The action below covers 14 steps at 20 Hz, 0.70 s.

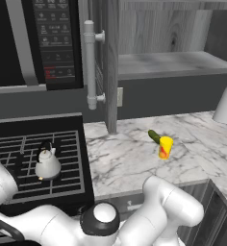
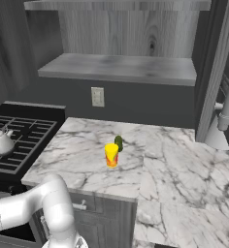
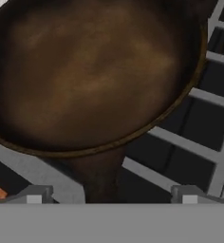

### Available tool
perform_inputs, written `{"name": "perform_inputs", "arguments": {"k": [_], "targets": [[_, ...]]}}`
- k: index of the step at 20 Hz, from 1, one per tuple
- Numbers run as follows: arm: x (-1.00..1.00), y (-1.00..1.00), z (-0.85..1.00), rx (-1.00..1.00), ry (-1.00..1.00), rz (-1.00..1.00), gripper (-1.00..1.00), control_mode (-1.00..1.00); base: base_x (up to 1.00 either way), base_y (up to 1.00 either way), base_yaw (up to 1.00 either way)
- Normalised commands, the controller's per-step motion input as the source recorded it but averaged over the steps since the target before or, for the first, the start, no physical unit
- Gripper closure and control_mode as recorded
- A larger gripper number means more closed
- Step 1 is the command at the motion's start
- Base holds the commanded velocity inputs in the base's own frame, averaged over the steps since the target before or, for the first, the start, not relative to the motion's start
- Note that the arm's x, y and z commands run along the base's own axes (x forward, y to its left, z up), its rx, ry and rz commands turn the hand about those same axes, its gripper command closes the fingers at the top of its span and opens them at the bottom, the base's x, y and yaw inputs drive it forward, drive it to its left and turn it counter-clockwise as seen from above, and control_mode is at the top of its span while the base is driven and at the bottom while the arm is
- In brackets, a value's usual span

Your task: Pick the pan from the cabinet and place it on the stove. Then turn on the stove burner for the pan.

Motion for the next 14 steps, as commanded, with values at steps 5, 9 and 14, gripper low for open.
{"name": "perform_inputs", "arguments": {"k": [5,9,14], "targets": [[-0.15,0.00,0.31,-0.01,0.00,-0.06,-1.00,-1.00,0.00,0.00,0.00],[-0.40,0.00,0.37,-0.01,-0.02,-0.06,-1.00,-1.00,0.00,0.00,0.00],[-0.55,0.00,0.38,-0.01,-0.07,-0.05,-1.00,-1.00,0.00,0.00,0.00]]}}
